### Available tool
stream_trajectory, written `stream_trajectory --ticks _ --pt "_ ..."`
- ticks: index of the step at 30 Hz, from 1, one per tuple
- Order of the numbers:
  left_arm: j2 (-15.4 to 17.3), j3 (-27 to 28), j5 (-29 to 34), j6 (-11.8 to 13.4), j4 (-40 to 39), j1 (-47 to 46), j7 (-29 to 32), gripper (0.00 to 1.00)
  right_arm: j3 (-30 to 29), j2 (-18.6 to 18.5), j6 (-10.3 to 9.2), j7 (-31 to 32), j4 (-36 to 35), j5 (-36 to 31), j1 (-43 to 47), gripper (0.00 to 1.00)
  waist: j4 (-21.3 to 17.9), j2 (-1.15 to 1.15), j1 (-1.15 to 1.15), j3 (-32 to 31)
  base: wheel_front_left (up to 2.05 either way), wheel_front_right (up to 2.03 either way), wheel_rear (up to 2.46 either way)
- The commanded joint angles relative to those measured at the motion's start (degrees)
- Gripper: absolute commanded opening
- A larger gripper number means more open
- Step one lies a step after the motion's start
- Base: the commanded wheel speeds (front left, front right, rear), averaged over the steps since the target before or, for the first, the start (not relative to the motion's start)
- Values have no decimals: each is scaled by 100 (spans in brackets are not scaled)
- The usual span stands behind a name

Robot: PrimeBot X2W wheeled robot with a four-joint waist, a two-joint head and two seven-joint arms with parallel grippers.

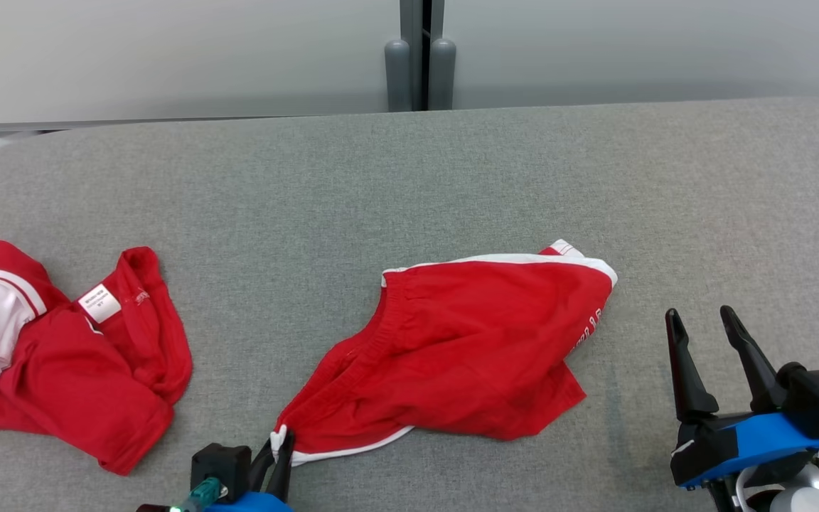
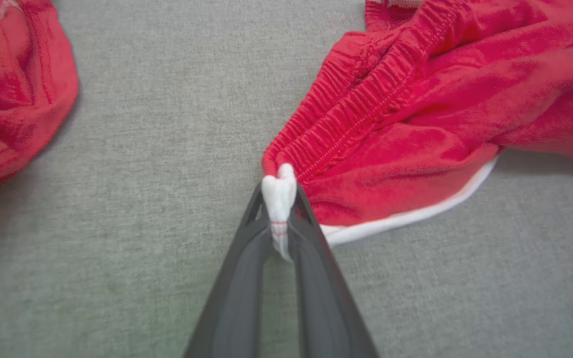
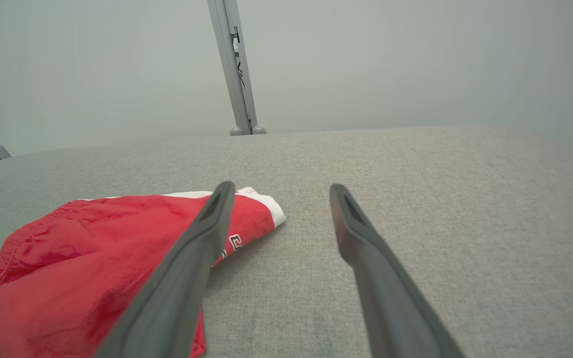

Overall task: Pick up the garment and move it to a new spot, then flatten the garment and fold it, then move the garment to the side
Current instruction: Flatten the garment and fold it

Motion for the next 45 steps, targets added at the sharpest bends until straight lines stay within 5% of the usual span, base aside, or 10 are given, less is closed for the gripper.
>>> stream_trajectory --ticks 1,2,3,15,24,45 --pt "50 37 2 56 -95 55 -72 4 -26 -22 1 32 -34 -14 64 100 17 0 1 -25 0 0 0" --pt "50 50 -11 64 -144 101 -126 79 -27 -24 1 38 -58 -25 80 100 29 0 1 -45 0 0 0" --pt "26 75 -31 74 -218 125 -222 100 -35 -23 1 57 -90 -40 100 100 37 0 1 -64 0 0 0" --pt "63 660 230 412 -1003 -432 -1364 100 -142 -32 1 223 -383 -123 211 100 -13 0 1 -246 0 0 0" --pt "469 899 340 502 -932 -597 -1303 100 -205 -30 1 303 -462 -145 302 100 -99 0 1 -353 0 0 0" --pt "519 843 239 593 -977 -468 -1195 100 -178 6 1 338 -465 -107 320 100 -149 0 1 -392 0 0 0"
